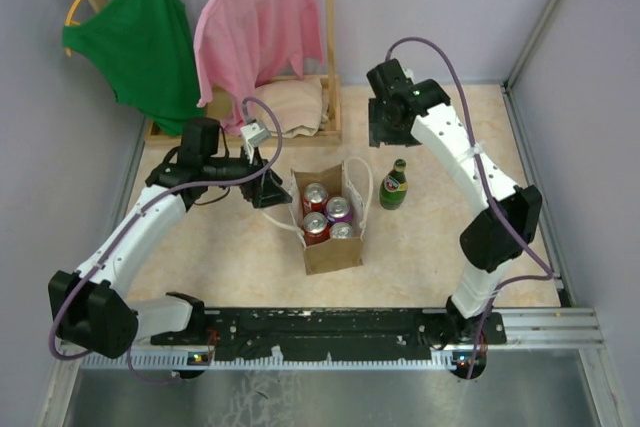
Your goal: Place the beverage into the canvas bag
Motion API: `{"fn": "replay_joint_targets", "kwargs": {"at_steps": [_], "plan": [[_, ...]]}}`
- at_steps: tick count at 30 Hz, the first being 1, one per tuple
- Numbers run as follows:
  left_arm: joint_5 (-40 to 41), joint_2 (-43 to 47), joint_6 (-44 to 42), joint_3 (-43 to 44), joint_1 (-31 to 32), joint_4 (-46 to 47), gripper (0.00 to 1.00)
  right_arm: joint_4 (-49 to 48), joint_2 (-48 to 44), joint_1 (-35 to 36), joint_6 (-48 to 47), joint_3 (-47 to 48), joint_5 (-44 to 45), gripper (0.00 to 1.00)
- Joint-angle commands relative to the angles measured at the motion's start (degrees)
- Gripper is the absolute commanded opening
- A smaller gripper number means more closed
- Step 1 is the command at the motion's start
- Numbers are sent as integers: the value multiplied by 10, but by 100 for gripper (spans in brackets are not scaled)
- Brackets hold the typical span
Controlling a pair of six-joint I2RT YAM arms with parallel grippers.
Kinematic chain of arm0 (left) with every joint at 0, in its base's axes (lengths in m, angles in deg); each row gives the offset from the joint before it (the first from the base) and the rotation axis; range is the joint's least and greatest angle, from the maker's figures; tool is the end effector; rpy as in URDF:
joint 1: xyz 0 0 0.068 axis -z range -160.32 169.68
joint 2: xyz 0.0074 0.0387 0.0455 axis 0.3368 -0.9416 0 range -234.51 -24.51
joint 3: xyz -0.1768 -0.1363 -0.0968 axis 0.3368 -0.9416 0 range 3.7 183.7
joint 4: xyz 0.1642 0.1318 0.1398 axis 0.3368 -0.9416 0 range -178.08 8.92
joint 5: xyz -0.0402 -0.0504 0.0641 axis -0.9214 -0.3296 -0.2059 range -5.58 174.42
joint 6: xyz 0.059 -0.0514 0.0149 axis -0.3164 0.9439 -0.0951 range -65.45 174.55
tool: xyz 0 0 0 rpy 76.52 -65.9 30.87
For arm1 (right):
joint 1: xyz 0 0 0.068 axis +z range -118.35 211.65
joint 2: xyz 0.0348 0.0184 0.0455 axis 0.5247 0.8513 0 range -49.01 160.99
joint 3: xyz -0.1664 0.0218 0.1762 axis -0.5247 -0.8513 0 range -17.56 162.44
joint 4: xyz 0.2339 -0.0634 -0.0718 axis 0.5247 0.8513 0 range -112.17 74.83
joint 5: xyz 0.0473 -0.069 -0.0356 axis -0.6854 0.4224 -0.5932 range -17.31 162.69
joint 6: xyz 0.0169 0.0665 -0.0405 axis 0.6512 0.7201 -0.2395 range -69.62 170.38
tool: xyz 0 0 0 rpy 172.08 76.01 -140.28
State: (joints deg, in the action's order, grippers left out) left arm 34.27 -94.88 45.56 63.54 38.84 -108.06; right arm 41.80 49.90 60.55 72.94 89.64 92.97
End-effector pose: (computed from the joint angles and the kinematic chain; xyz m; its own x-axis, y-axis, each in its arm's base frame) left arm 0.2452 -0.1409 0.2774 -0.4454 0.2609 -0.8565 0.8658 0.3692 -0.3378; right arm 0.3255 0.1525 0.3231 -0.7759 -0.0173 -0.6306 0.0167 0.9987 -0.0479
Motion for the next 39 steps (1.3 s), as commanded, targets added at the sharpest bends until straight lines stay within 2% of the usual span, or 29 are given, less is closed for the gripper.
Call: {"fn": "replay_joint_targets", "kwargs": {"at_steps": [1,11,16,26,36,39], "plan": [[-4,9,-1,5,-9,3,77,59,2,-29,-5,-16,-59,62],[-7,6,-14,6,-13,-3,78,118,38,-47,-38,-18,-101,59],[-11,3,-14,5,-14,-2,78,127,49,-47,-47,-24,-110,53],[-12,1,-15,2,-15,2,78,137,73,-54,-59,-14,-102,52],[-8,3,-18,0,-17,2,78,144,84,-56,-66,0,-114,41],[-7,2,-17,0,-18,2,78,141,84,-56,-67,-6,-115,31]]}}
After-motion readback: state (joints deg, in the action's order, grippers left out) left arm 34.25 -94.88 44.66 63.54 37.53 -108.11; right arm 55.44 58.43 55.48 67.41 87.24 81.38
